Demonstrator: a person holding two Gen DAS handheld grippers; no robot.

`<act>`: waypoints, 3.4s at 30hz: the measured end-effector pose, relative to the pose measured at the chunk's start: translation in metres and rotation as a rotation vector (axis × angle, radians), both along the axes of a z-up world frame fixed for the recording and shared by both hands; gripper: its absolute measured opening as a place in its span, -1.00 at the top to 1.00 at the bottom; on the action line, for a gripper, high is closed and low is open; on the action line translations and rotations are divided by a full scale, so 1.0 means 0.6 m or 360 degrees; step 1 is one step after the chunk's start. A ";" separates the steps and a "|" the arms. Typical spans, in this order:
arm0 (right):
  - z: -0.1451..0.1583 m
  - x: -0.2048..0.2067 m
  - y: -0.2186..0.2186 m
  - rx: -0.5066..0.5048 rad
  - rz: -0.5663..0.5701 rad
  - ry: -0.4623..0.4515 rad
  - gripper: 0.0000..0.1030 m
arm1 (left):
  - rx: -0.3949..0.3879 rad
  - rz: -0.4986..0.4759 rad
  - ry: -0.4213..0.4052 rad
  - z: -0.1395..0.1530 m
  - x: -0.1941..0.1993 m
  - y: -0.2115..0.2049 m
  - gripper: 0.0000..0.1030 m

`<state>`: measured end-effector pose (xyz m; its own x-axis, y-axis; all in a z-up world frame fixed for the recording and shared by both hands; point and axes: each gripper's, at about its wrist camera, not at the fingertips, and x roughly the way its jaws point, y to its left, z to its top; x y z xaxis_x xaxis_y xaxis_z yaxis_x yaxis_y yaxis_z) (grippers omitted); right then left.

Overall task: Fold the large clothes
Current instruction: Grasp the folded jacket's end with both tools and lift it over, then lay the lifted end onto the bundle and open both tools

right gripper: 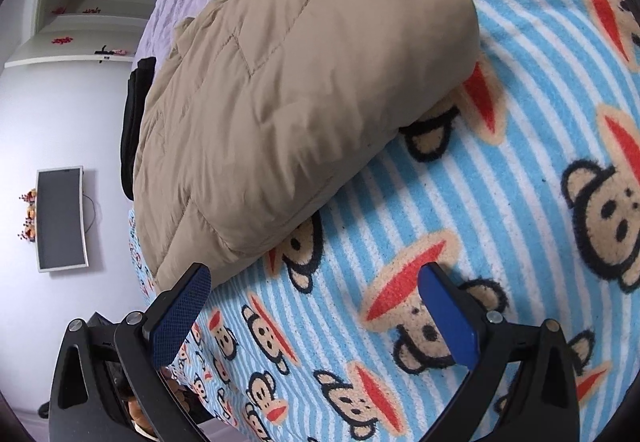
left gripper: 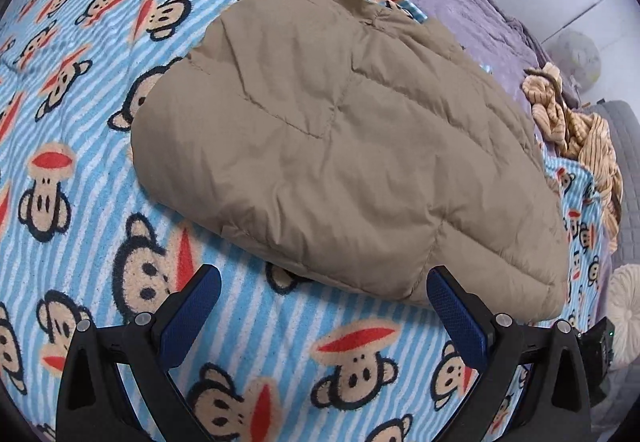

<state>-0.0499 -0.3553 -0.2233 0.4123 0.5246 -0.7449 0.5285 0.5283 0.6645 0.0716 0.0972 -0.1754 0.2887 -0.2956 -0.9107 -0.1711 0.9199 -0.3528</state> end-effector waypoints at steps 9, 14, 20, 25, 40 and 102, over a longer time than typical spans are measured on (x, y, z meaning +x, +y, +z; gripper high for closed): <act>-0.019 0.024 0.004 0.0153 -0.0074 -0.0012 -1.00 | -0.0226 0.0129 0.0093 -0.054 0.034 0.072 -1.00; -0.043 0.031 -0.014 0.0310 -0.0220 -0.0057 -1.00 | -0.0334 0.0260 0.0075 -0.071 0.067 0.095 -1.00; -0.058 0.072 -0.012 0.0474 -0.0304 -0.0150 -1.00 | -0.0244 0.0191 0.0001 -0.063 0.102 0.074 -1.00; -0.059 0.117 0.001 0.0451 -0.0244 -0.0162 -1.00 | -0.0118 0.0200 -0.0008 -0.077 0.114 0.046 -1.00; -0.077 0.152 0.001 0.0427 -0.0238 -0.0117 -0.99 | -0.0242 0.0295 -0.0096 -0.073 0.128 0.060 0.45; 0.170 -0.145 0.131 -0.0111 0.0498 0.0140 0.01 | 0.0619 -0.0088 0.0287 0.017 -0.209 0.186 0.13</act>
<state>-0.1370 -0.2769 -0.1213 0.1716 0.5622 -0.8090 0.3872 0.7166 0.5801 -0.0540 0.2085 -0.1654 0.1083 0.0690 -0.9917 -0.1447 0.9881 0.0530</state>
